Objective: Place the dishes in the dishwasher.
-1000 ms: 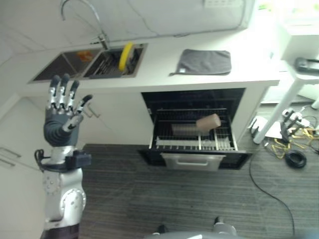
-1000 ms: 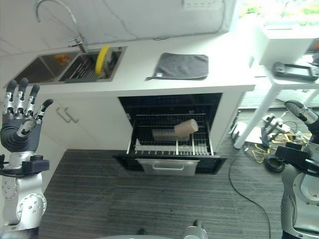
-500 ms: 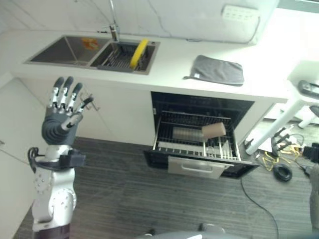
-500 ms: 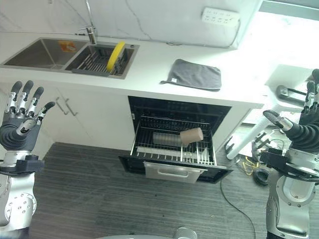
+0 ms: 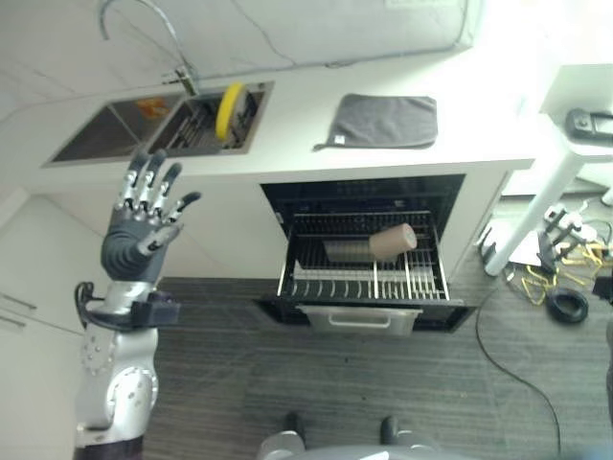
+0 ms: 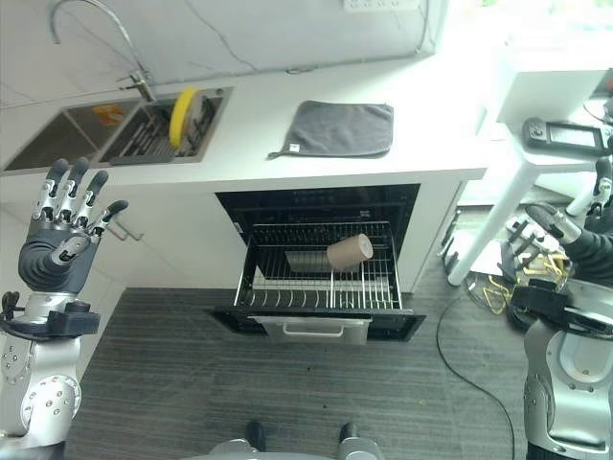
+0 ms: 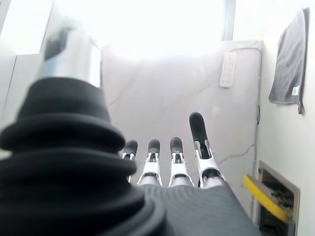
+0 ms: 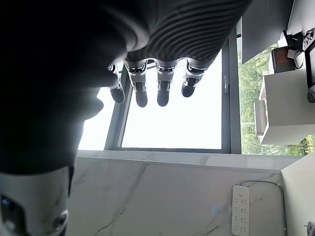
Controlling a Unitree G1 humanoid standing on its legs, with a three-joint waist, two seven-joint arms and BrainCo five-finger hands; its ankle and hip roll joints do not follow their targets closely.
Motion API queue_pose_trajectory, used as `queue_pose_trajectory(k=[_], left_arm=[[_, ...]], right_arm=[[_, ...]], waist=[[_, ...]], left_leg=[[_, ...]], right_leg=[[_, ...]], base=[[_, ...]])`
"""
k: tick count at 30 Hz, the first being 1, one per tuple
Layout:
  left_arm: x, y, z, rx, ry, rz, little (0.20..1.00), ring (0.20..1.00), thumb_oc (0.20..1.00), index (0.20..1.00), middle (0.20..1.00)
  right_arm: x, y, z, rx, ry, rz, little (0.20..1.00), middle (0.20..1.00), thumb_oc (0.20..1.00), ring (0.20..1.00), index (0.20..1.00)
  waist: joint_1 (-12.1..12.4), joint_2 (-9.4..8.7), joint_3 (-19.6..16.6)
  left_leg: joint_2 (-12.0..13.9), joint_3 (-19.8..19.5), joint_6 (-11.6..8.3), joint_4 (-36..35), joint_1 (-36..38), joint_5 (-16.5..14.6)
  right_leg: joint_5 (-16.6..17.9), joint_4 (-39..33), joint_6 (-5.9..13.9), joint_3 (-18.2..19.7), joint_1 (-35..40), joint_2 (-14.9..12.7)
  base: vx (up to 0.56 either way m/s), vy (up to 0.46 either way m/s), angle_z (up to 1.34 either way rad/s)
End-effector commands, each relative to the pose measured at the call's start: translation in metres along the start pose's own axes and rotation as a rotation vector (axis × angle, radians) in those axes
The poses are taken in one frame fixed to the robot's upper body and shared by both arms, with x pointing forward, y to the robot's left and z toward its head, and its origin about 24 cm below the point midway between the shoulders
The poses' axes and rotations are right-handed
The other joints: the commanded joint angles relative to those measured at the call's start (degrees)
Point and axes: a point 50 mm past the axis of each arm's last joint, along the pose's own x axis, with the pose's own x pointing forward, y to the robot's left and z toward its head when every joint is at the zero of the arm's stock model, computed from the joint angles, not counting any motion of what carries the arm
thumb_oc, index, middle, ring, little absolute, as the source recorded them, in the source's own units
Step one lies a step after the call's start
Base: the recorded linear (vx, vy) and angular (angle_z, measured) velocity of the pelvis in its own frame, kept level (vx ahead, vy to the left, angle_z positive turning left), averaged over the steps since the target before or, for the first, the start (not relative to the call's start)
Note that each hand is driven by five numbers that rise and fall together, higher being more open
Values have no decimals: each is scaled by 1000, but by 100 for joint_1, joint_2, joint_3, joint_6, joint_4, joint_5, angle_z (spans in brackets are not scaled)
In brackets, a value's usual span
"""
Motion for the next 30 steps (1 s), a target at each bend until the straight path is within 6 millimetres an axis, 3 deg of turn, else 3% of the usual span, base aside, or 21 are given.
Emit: queue_pose_trajectory(k=[1, 3, 4, 13, 15, 16, 17, 18, 19, 20, 22, 23, 24, 26, 27, 30], left_arm=[[10, -2, 29, 22, -154, -38, 1000, 1000, 1000, 1000, 1000], [10, -3, 29, 48, -166, -50, 1000, 1000, 1000, 1000, 1000], [7, 18, 67, 260, -359, 270, 1000, 1000, 1000, 1000, 1000], [6, 18, 65, 285, -332, 273, 1000, 1000, 1000, 1000, 1000], [1, 22, 63, 310, -304, 286, 1000, 1000, 1000, 1000, 1000], [0, 23, 63, 315, -300, 288, 1000, 1000, 1000, 1000, 1000], [0, 20, 61, 304, -293, 271, 1000, 1000, 1000, 1000, 1000], [2, 18, 61, 291, -297, 257, 1000, 1000, 1000, 1000, 1000], [4, 14, 61, 268, -306, 238, 1000, 1000, 1000, 1000, 1000], [4, 13, 61, 263, -313, 237, 1000, 1000, 1000, 1000, 1000], [0, 11, 59, 248, -322, 243, 1000, 1000, 1000, 1000, 1000], [-3, 12, 58, 237, -322, 254, 1000, 1000, 1000, 1000, 1000], [-5, 14, 57, 237, -326, 271, 1000, 1000, 1000, 1000, 1000], [-6, 15, 56, 240, -327, 282, 1000, 1000, 1000, 1000, 1000], [-7, 14, 55, 249, -328, 294, 1000, 1000, 1000, 1000, 1000], [-4, 15, 51, 236, -307, 266, 1000, 1000, 1000, 1000, 1000]], right_arm=[[1, -2, 24, 25, -139, 2, 1000, 1000, 1000, 1000, 1000], [-1, 0, 24, -11, -136, 14, 1000, 1000, 1000, 1000, 1000], [4, 3, 31, -150, -179, 100, 1000, 1000, 1000, 1000, 1000], [3, 6, 31, -105, -164, 120, 1000, 1000, 1000, 1000, 1000], [1, 7, 28, -87, -144, 145, 1000, 1000, 1000, 1000, 1000], [1, 7, 28, -87, -142, 152, 1000, 1000, 1000, 1000, 1000], [3, 5, 30, -111, -144, 148, 1000, 1000, 1000, 1000, 1000], [5, 4, 31, -135, -151, 139, 1000, 1000, 1000, 1000, 1000], [11, 3, 34, -169, -176, 132, 1000, 1000, 1000, 1000, 1000], [13, 2, 36, -167, -188, 136, 1000, 1000, 1000, 1000, 1000], [18, 3, 39, -158, -205, 147, 1000, 1000, 1000, 1000, 1000], [20, 4, 39, -159, -205, 158, 1000, 1000, 1000, 1000, 1000], [22, 4, 40, -158, -203, 177, 1000, 1000, 1000, 1000, 1000], [23, 5, 41, -162, -206, 191, 1000, 1000, 1000, 1000, 1000], [22, 5, 43, -159, -211, 199, 1000, 1000, 1000, 1000, 1000], [19, -1, 42, -147, -197, 154, 1000, 1000, 1000, 1000, 1000]], waist=[[-113, -126, -291], [-113, -136, -351], [234, -332, -640], [233, -327, -634], [265, -330, -586], [289, -366, -502], [334, -467, -265], [338, -499, -136], [323, -521, 3], [312, -504, 39], [249, -498, 29], [205, -472, -35], [135, -393, -150], [109, -322, -228], [99, -274, -278], [-48, -218, -329]], left_leg=[[-44, 134, -53, 50, 312, -355], [-98, 72, 0, 50, 407, -436], [-694, -365, 417, 50, 675, -803], [-705, -272, 449, 50, 772, -860], [-722, -117, 396, 142, 840, -778], [-758, -35, 338, 514, 672, -816], [-781, 195, 128, 1700, -35, -628], [-722, 295, -22, 2368, -461, -458], [-582, 262, -180, 2938, -857, -335], [-547, 157, -195, 3037, -966, -351], [-225, 88, -176, 2693, -843, -420], [97, 12, -161, 2059, -479, -378], [506, -171, -182, 985, 30, -247], [692, -266, -248, 301, 426, -37], [681, -393, -289, 56, 600, -168], [558, -89, -326, 50, 641, -486]], right_leg=[[-90, -649, 460, -332, 428, -153], [-125, -649, 440, -323, 488, -144], [-126, -649, 513, -555, 618, -19], [-123, -649, 526, -557, 633, -28], [-128, -649, 487, -562, 655, -31], [-103, -649, 459, -591, 680, -78], [-70, -649, 384, -710, 736, -227], [-62, -649, 337, -793, 743, -293], [-49, -649, 302, -835, 727, -384], [-43, -649, 308, -823, 714, -399], [-37, -649, 394, -682, 679, -470], [-31, -649, 475, -537, 645, -516], [-52, -649, 580, -363, 580, -581], [-26, -649, 627, -214, 526, -606], [-4, -649, 717, -106, 486, -673], [90, -649, 1003, -180, 481, -1005]], base=[[69, 203, -10], [90, 143, 33], [53, 24, 22], [36, -49, 5], [95, -115, 0], [-61, -120, 0], [-158, -104, 10], [-254, 11, 16], [-198, 130, 35], [-148, 251, 47], [-1, 419, 42], [141, 700, 8], [161, 608, -15], [103, 557, -33], [84, 696, -46], [46, 680, -62]])
